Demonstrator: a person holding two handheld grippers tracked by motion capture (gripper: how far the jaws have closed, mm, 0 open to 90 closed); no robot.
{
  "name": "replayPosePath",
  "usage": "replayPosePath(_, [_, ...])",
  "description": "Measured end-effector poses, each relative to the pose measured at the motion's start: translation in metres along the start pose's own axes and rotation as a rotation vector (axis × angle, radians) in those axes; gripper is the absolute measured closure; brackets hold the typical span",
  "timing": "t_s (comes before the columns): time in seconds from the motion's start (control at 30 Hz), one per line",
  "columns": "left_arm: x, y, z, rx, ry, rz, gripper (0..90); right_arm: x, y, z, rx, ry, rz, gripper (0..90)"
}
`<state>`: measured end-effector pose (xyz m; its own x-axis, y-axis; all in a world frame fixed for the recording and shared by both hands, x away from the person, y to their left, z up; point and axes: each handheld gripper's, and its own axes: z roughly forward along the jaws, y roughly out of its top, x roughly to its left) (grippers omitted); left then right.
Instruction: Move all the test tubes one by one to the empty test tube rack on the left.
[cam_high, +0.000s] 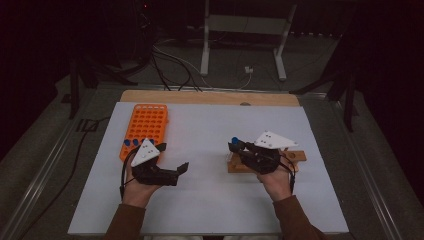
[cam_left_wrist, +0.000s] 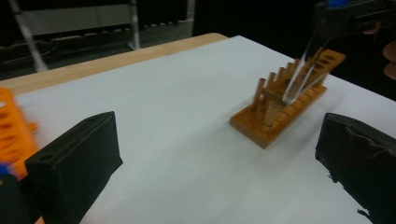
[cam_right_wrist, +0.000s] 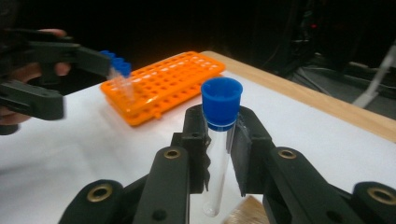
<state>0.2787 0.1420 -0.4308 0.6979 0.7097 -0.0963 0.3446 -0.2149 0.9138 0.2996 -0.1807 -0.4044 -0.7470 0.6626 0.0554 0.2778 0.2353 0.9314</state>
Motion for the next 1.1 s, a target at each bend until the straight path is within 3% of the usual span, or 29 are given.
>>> replayPosePath(0.2, [-0.010,0.005,0.014,0.012,-0.012,0.046,2.5,0.011,0.001,0.009,0.021,0.035,-0.005,77.2])
replayPosePath(0.43, [-0.015,0.004,0.029,0.026,-0.030,0.040,9.1,0.020,0.003,0.020,0.038,0.067,-0.008,77.2])
replayPosePath(0.7, [-0.028,0.005,0.039,0.002,-0.097,0.063,41.4,0.031,0.005,0.031,0.043,0.111,-0.001,77.2])
replayPosePath(0.9, [-0.034,0.004,0.045,0.025,-0.117,0.095,52.1,0.038,0.004,0.037,0.051,0.134,-0.005,77.2])
replayPosePath(1.1, [-0.037,0.003,0.046,0.011,-0.144,0.099,68.0,0.042,0.002,0.040,0.059,0.160,-0.002,77.2])
